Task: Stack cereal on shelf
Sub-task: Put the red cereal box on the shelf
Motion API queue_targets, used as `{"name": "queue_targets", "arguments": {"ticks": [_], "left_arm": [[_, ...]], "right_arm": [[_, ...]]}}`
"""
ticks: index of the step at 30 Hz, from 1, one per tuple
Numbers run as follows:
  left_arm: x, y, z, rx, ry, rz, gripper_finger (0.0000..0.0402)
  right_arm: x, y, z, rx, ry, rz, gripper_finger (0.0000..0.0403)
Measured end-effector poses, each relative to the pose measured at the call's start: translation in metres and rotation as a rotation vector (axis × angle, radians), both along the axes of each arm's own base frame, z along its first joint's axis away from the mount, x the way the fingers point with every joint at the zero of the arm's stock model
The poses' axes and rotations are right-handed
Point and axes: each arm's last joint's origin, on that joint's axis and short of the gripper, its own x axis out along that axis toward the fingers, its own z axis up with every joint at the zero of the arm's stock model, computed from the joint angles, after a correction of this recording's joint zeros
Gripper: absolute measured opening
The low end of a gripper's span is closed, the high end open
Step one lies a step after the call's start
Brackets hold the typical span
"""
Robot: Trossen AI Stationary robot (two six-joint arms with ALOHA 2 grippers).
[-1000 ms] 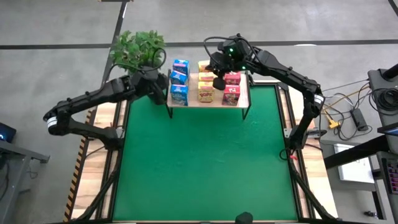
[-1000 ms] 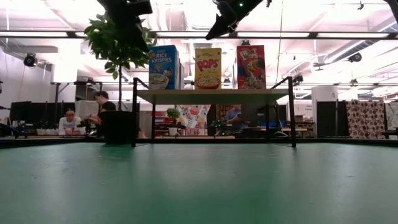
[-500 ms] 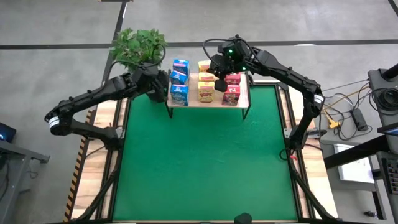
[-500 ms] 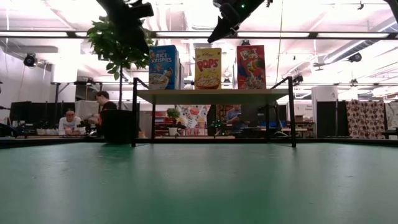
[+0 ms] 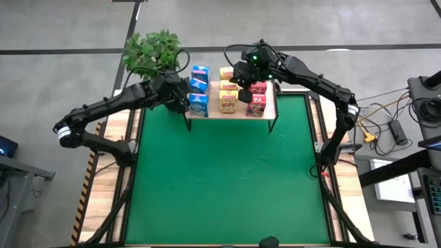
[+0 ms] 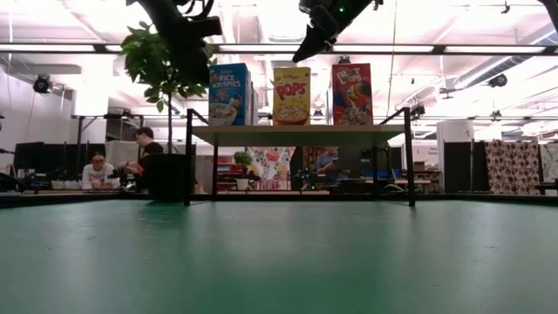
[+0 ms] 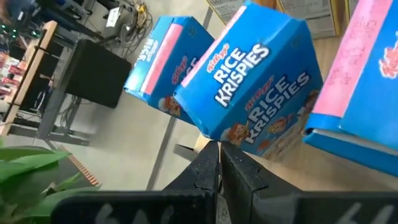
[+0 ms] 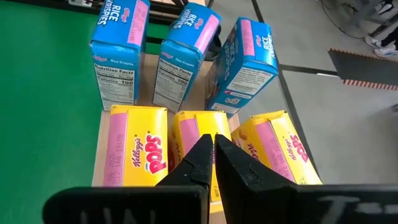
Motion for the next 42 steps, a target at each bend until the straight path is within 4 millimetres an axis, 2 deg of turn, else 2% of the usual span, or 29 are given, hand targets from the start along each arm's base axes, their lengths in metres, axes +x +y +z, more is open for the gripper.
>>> {"name": "queue_targets", "arguments": {"ticks": [7, 10, 16, 22, 29, 42], "left_arm": [[-0.002, 0.001, 0.001, 0.034, 0.002, 0.067, 0.0000], [-0.002, 0.001, 0.002, 0.035, -0.001, 0.067, 0.0000], [-0.001, 0.001, 0.002, 0.035, -0.001, 0.066, 0.0000], [-0.001, 0.001, 0.001, 0.034, 0.003, 0.057, 0.0000], [0.000, -0.001, 0.001, -0.018, -0.020, -0.019, 0.0000], [0.000, -0.003, 0.000, -0.029, -0.017, -0.025, 0.0000]], "right_arm": [[0.005, -0.001, 0.001, 0.023, -0.062, 0.043, 0.0009], [0.016, -0.005, -0.002, 0.054, -0.129, 0.093, 0.0009], [0.045, -0.017, -0.021, 0.044, -0.204, 0.132, 0.0009], [0.062, -0.026, -0.036, 0.023, -0.239, 0.137, 0.0009], [0.071, -0.027, -0.044, 0.015, -0.249, 0.148, 0.0009], [0.074, -0.022, -0.044, 0.014, -0.253, 0.152, 0.0009]]}}
